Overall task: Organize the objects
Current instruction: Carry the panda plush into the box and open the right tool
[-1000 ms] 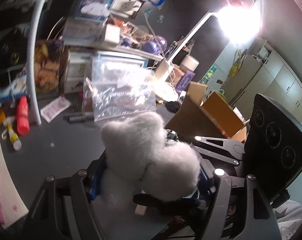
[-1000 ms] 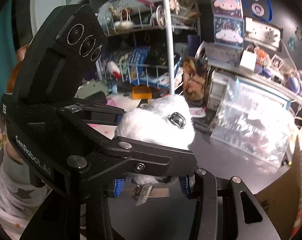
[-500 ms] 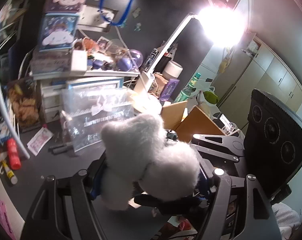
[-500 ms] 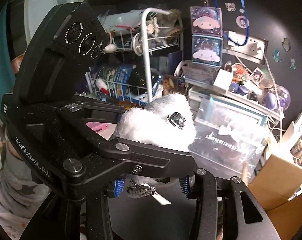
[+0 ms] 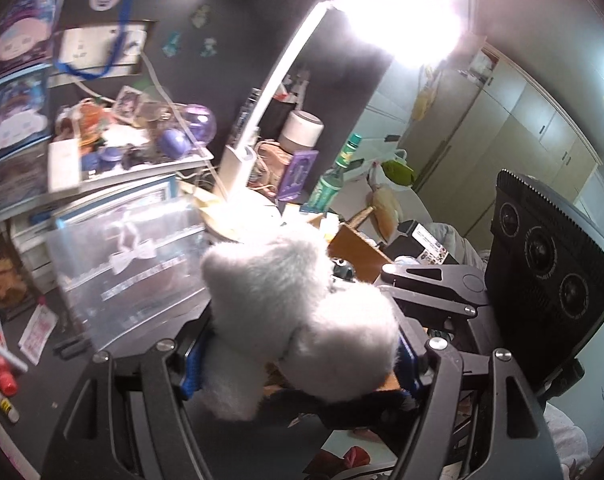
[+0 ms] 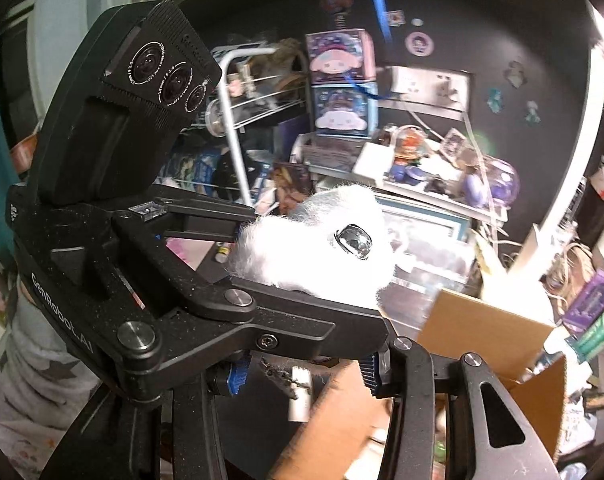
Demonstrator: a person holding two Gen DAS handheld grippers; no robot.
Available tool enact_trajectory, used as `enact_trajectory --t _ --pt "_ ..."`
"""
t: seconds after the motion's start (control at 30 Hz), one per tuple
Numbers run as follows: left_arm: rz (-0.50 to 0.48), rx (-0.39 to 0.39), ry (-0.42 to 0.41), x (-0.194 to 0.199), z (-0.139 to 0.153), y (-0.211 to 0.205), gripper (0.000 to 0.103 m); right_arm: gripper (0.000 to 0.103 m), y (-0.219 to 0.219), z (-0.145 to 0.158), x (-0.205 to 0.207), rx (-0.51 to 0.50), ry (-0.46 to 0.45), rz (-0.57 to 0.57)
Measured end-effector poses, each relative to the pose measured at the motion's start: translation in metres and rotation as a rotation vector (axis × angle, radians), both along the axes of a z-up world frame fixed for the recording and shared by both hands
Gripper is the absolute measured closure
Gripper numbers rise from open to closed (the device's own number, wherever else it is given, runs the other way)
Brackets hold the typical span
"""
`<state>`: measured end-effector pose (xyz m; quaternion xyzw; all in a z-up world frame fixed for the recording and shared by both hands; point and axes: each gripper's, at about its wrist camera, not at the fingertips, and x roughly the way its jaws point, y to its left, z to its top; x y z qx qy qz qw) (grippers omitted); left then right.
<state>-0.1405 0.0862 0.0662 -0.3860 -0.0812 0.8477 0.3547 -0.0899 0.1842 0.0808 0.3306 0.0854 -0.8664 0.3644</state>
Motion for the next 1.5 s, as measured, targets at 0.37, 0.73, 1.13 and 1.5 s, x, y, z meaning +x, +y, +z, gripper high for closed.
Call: enact_trajectory --t 0.37,0.73,1.13,1.5 --pt "-0.088 -0.014 -0.061 -0.027 -0.014 0.059 0.032 0.063 0.06 -0.009 -0.013 -0.012 -0.059 -0.088" --pt "-0.132 -0.054 -0.135 -0.043 -0.042 0.095 0.032 0.063 0.089 -0.038 -0.024 0.04 -0.146 -0.139" --pt "-0.11 -0.111 -0.107 -0.039 -0.046 0.093 0.013 0.051 0.099 -0.055 -0.033 0.088 -0.181 -0.2" --pt "0.045 -0.121 0.068 0.006 -0.023 0.051 0.0 0.031 0.091 -0.039 -0.01 0.085 -0.027 -0.224"
